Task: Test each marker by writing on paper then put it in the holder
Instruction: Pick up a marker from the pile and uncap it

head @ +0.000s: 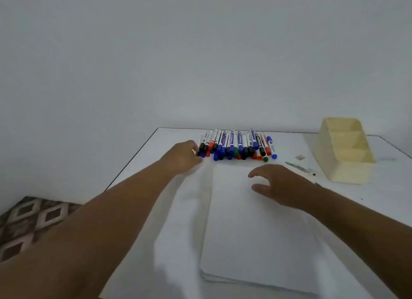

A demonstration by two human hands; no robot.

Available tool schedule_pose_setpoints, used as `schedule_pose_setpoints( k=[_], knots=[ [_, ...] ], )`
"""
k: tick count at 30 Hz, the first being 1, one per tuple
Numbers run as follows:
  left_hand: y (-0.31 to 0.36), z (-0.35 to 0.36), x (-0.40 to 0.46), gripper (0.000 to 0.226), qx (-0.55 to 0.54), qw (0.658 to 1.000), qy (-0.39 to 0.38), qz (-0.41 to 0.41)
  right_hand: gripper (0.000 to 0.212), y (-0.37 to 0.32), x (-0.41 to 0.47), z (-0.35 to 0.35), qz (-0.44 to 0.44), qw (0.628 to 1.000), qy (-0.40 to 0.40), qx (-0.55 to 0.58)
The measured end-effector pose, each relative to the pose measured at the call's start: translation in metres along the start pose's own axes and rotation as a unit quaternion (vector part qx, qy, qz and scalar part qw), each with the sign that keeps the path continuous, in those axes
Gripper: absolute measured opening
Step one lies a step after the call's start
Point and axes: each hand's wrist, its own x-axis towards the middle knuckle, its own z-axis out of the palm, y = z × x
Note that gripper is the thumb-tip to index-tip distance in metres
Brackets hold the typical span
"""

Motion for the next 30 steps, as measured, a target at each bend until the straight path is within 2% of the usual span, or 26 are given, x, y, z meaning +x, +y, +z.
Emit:
schedule_pose_setpoints(
  k=[4,7,12,15,19,22,26,28,30],
  knots=[
    [-0.008,0.014,0.013,0.053,0.073,0.997,0.027,-0.026,0.039,0.009,0.019,0.015,-0.001,0.999,-0.033,-0.019],
    [-0.014,0.024,0.019,0.058,0.085,0.995,0.052,-0.014,0.036,0.017,0.027,0.026,-0.028,0.998,-0.017,-0.045],
    [-0.017,0.029,0.025,0.034,0.109,0.989,0.097,0.001,0.034,0.022,0.032,0.027,-0.045,0.998,0.011,-0.053],
    [-0.018,0.03,0.025,0.024,0.116,0.985,0.124,-0.009,0.046,0.02,0.03,0.028,-0.046,0.996,-0.002,-0.07],
    [-0.018,0.023,0.016,0.016,0.054,0.984,0.158,-0.06,0.043,0.019,0.027,0.027,-0.04,0.996,-0.008,-0.073],
    [-0.023,0.014,0.006,0.015,-0.015,0.979,0.192,-0.065,0.038,0.016,0.022,0.027,-0.04,0.996,-0.007,-0.076],
    [-0.021,0.0,-0.02,0.015,-0.09,0.97,0.225,-0.031,0.04,0.01,0.015,0.02,-0.034,0.998,-0.014,-0.045],
    [-0.011,-0.006,-0.037,0.015,-0.127,0.965,0.23,-0.003,0.042,0.005,0.012,0.017,-0.039,0.999,0.005,-0.022],
    [0.003,-0.01,-0.056,0.017,-0.171,0.96,0.219,0.031,0.049,-0.005,0.011,0.014,-0.027,0.997,0.043,0.054]
  ],
)
